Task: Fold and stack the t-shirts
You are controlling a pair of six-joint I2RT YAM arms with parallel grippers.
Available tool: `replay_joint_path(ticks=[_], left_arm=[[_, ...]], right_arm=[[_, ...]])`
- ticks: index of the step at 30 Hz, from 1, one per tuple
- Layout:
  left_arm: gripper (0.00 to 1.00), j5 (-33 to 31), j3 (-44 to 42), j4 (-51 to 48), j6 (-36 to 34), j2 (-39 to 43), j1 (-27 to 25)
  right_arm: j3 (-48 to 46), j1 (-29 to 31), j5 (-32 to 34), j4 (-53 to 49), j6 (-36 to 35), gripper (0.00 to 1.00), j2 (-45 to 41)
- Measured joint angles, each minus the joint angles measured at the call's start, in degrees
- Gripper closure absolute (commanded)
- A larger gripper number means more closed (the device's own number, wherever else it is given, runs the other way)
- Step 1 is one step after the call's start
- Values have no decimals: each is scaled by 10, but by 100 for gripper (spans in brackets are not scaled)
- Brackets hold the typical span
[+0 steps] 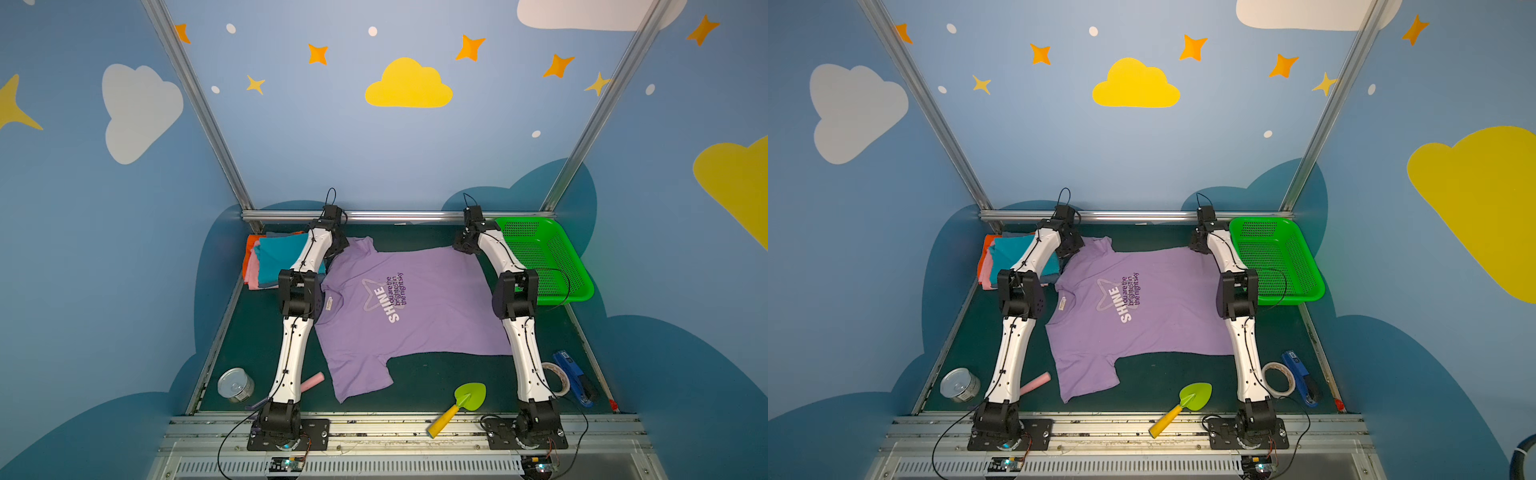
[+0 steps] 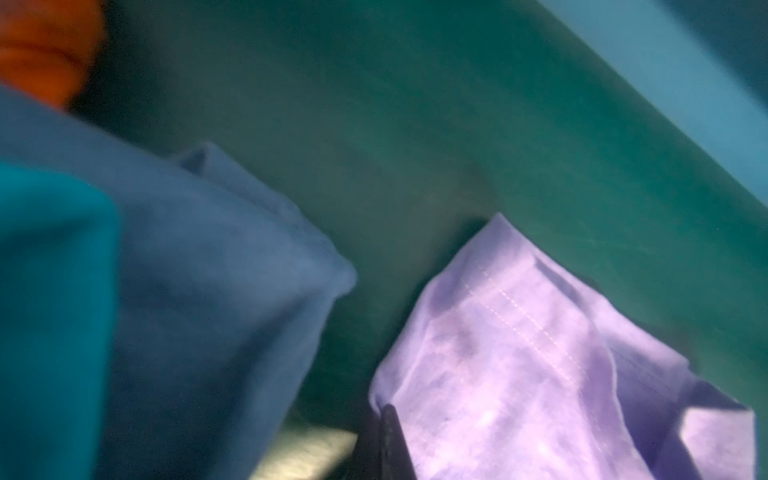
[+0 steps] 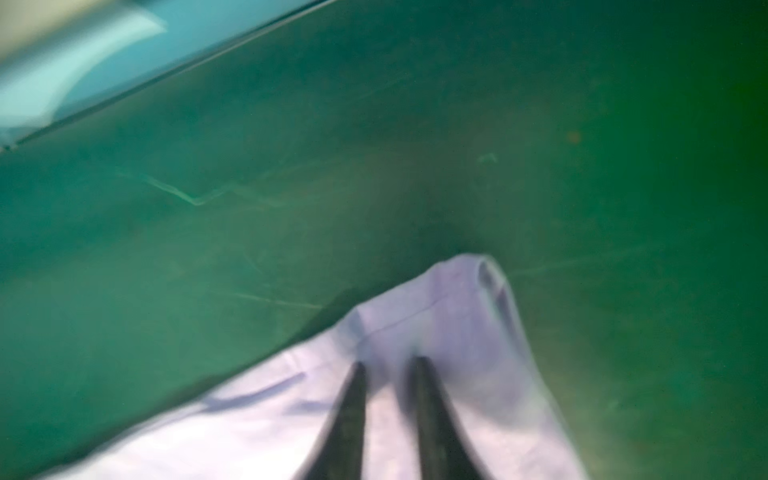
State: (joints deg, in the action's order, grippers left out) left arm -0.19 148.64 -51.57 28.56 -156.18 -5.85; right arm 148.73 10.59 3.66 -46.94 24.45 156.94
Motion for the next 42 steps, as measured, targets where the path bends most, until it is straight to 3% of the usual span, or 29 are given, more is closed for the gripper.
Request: replay_joint_path(ticks=[6, 14, 25, 42], left_arm=[[96, 22, -4, -5, 0, 6, 0], [96, 40, -4, -6, 9, 30, 21], [96, 47, -22, -14, 10, 75, 34], [96, 50, -337, 52, 21, 301, 34]], right_arm=[[-16, -3, 3, 11, -8, 100, -7], [-131, -15, -4, 71, -14, 100, -67], [-170, -22, -37, 97, -17, 100, -118], [-301, -40, -63, 90, 24, 100, -221]])
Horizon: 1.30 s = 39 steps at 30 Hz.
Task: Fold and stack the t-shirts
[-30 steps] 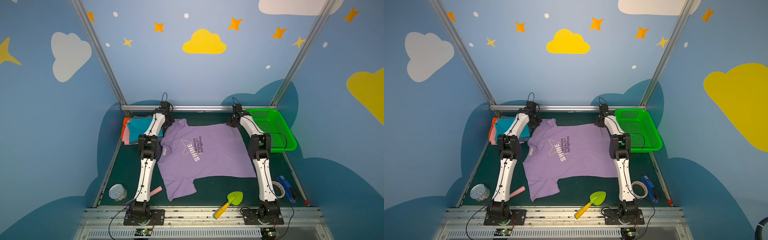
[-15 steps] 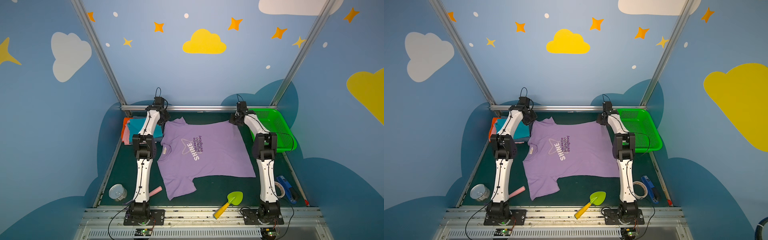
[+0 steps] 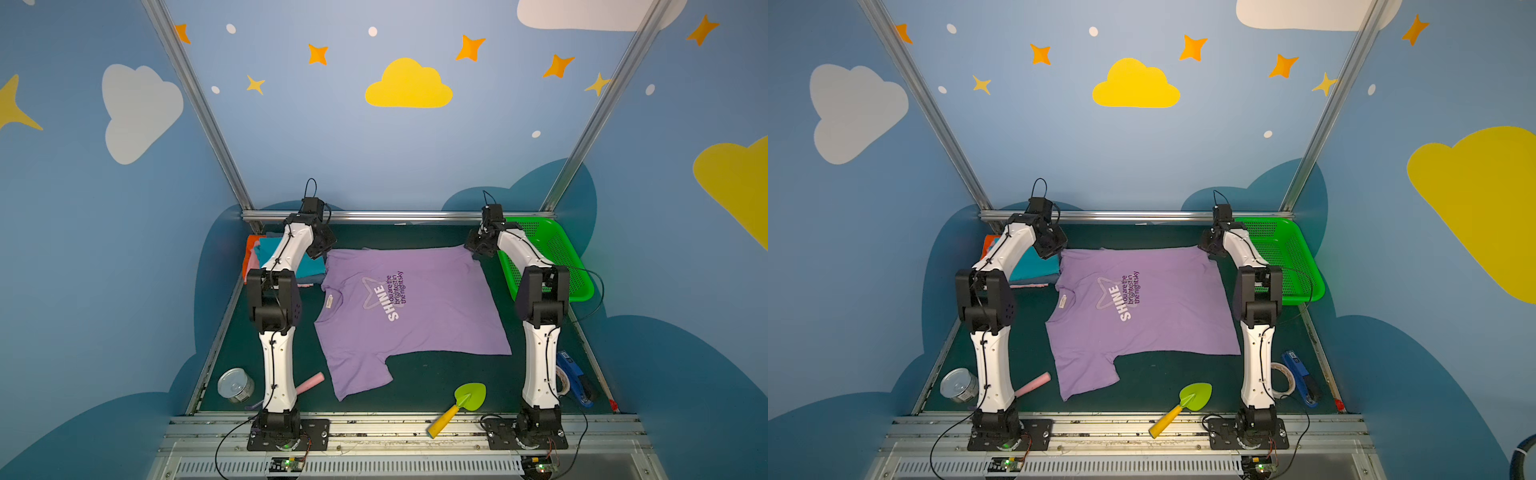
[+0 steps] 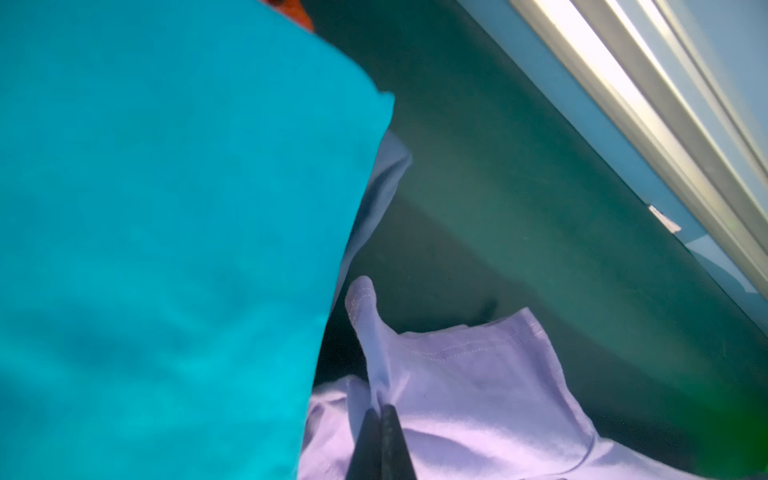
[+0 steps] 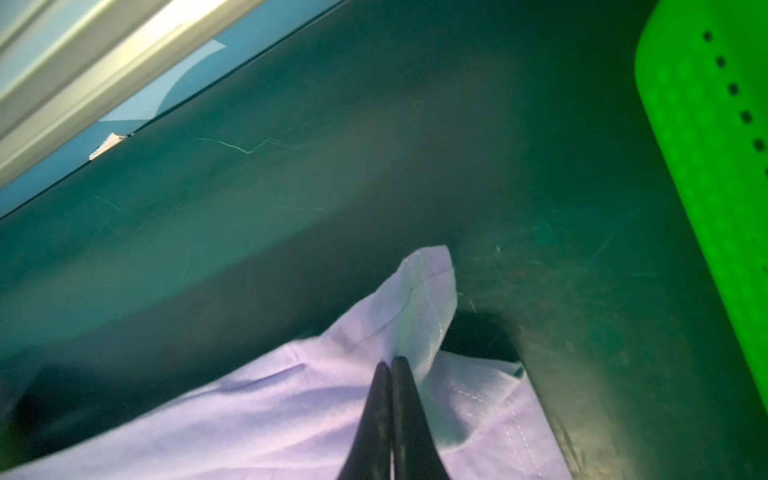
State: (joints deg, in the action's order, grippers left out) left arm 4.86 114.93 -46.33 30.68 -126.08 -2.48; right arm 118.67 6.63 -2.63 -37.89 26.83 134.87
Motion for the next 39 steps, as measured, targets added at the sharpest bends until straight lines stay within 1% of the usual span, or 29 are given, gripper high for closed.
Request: replay_joint_path(ticks=[6, 13, 18, 22, 23, 26, 28, 29, 31, 35, 37, 39], left_arm=[[96, 5, -127, 47, 14, 73, -1], [96, 6, -264, 84, 28, 127, -5], [96, -2, -328, 103, 33, 139, -14], [96, -6, -362, 113, 37, 139, -17], [93, -7, -367, 115, 38, 139, -18], [78, -15, -376, 118, 41, 139, -20], [71, -20, -378, 118, 41, 139, -22], [69, -23, -378, 117, 41, 140, -24], [68, -35, -378, 110, 41, 147, -29], [68, -81, -358, 67, 40, 181, -54], [67, -110, -330, 44, 36, 206, -73], [65, -132, -295, 26, 33, 223, -87]], right_arm=[[-21, -6, -3, -33, 14, 100, -10], [-117, -7, -5, -34, 17, 100, -58], [-175, -7, -7, -25, 17, 100, -86], [-212, -9, -7, -17, 17, 100, -102], [-220, -9, -7, -16, 17, 100, -105], [-240, -9, -7, -13, 17, 100, -111], [-251, -10, -7, -11, 17, 100, -115], [-256, -10, -7, -10, 17, 100, -118], [-270, -10, -8, -9, 17, 96, -128], [-298, -8, -6, -9, 18, 80, -163], [-314, -5, 2, -11, 16, 73, -192], [-325, -2, 12, -14, 15, 69, -221]])
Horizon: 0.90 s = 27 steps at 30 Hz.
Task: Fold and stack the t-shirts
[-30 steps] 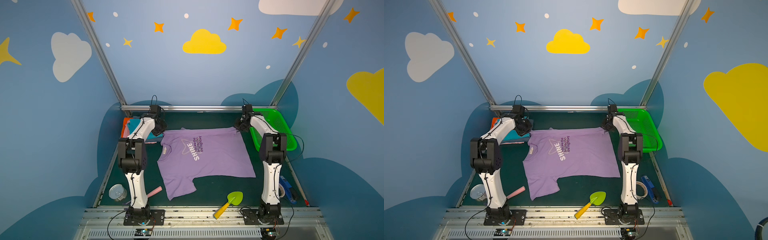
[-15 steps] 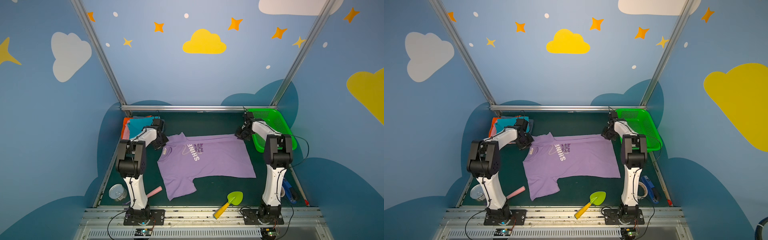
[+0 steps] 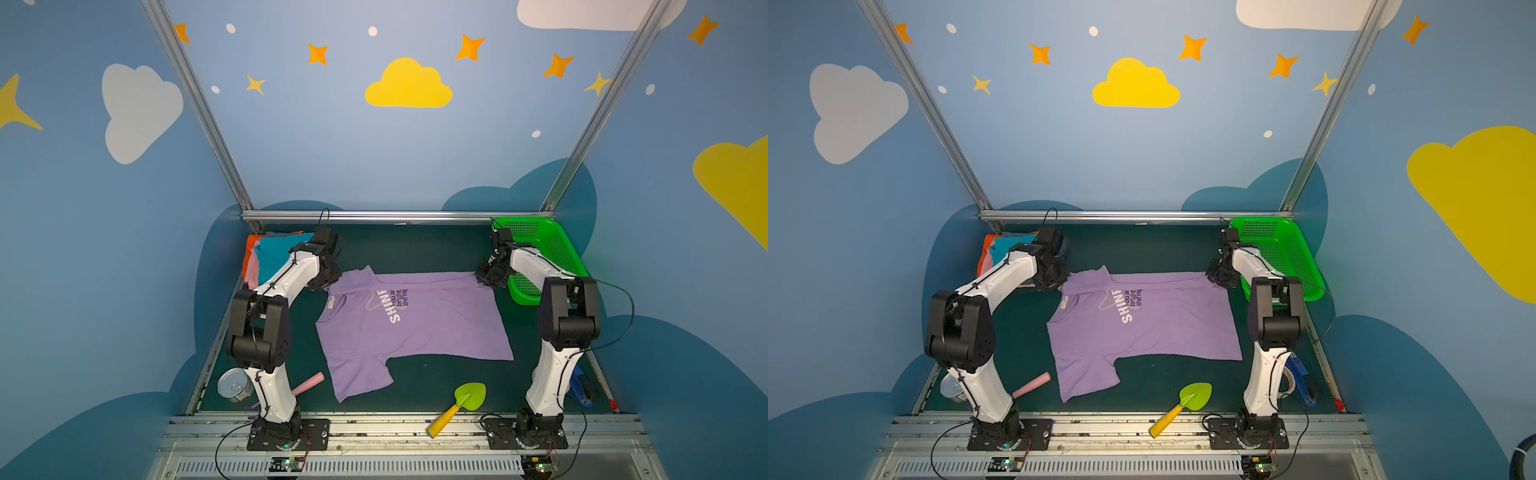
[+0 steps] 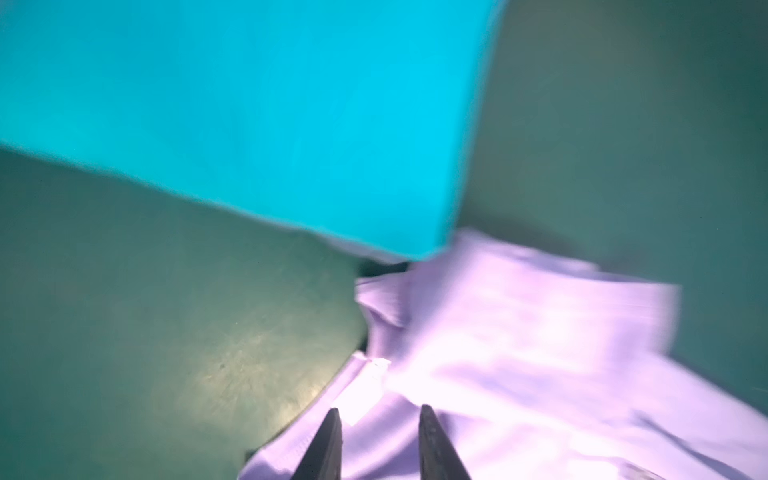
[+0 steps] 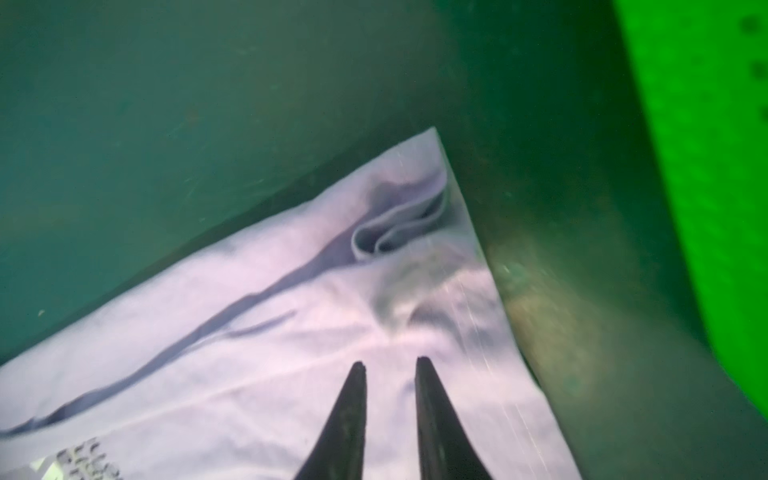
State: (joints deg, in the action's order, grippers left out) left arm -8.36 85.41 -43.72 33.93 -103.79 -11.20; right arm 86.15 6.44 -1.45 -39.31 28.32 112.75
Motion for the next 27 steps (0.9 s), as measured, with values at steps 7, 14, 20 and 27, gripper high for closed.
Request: replay_joint_path(ticks=[7, 14, 20, 27], left_arm=[[52, -23, 164, -37, -22, -51, -31], [36, -19, 426, -106, -59, -288, -87], [32, -41, 636, -203, -87, -461, -143], [28, -101, 630, -244, -91, -492, -154]], right_arm=[[-12, 35, 42, -7, -3, 80, -87], [7, 96, 43, 0, -28, 94, -90], [1, 87, 38, 9, -32, 93, -97], [-21, 73, 34, 14, -35, 91, -115]])
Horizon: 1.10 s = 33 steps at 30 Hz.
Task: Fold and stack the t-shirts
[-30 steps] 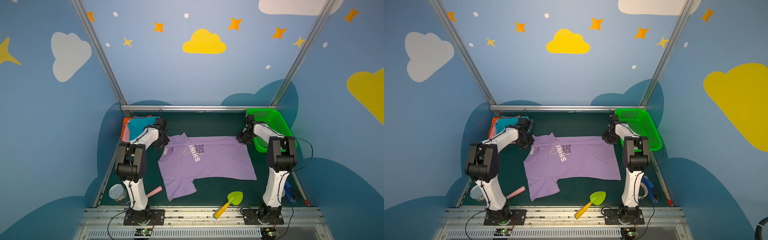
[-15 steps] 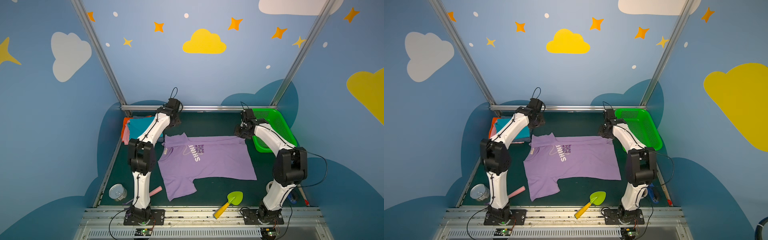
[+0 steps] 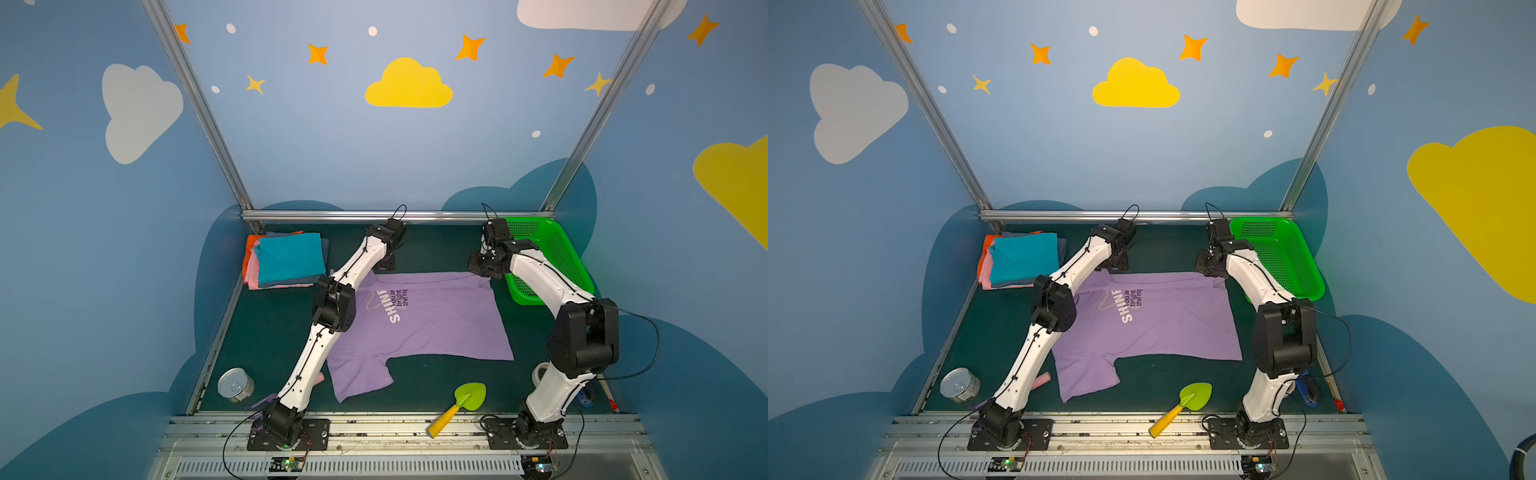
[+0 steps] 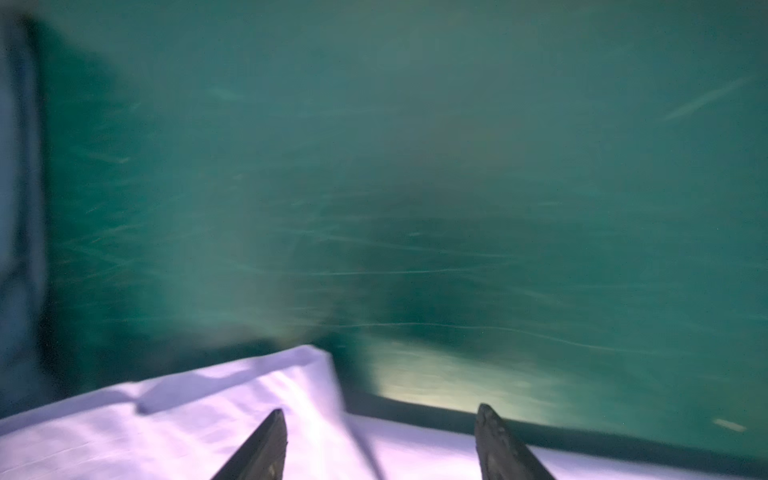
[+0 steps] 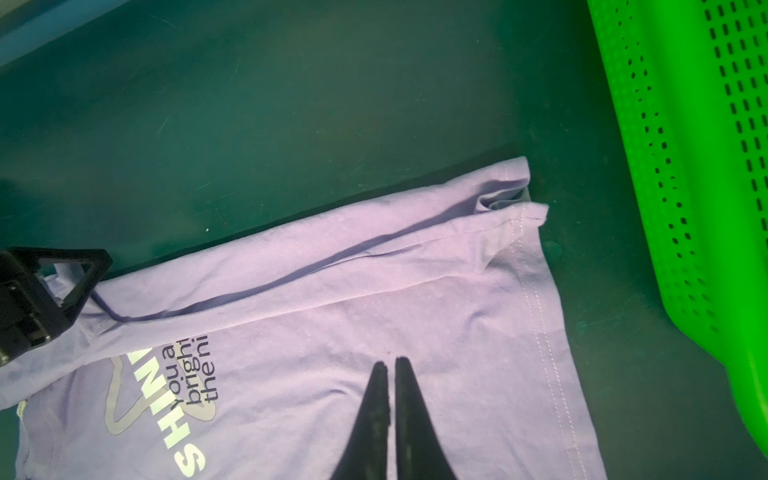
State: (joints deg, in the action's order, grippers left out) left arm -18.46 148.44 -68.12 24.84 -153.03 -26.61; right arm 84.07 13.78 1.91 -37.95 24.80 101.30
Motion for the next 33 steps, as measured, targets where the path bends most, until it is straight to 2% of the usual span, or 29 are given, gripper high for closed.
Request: replay_joint_path(ticks=[2, 3, 5, 6, 8, 9, 16, 22, 29, 33], left_arm=[[32, -21, -6, -6, 0, 0, 2], [40, -31, -6, -10, 0, 0, 2], [66, -47, -6, -12, 1, 0, 3], [75, -54, -6, -13, 2, 0, 4], [90, -66, -6, -16, 2, -1, 3], [95, -70, -6, -19, 3, -1, 3], [96, -117, -3, -54, 12, -1, -10], [96, -160, -6, -128, 46, 18, -46], [96, -206, -135, -188, 134, 116, -125], [96, -211, -197, -199, 188, 129, -173]], right_arm=[[-3, -3, -3, 3, 0, 91, 0], [-5, -4, -6, 5, 0, 91, 0], [-10, -5, -10, 7, 0, 91, 0], [-12, -5, -12, 9, 0, 91, 0], [-16, -5, -17, 10, 0, 92, 0], [-19, -5, -19, 11, 0, 92, 0], [-41, -5, -31, 19, 0, 92, -1], [-73, -5, -46, 28, 6, 92, -30], [-106, 6, -62, 34, 9, 92, -93], [-127, 12, -66, 34, 9, 91, -133]])
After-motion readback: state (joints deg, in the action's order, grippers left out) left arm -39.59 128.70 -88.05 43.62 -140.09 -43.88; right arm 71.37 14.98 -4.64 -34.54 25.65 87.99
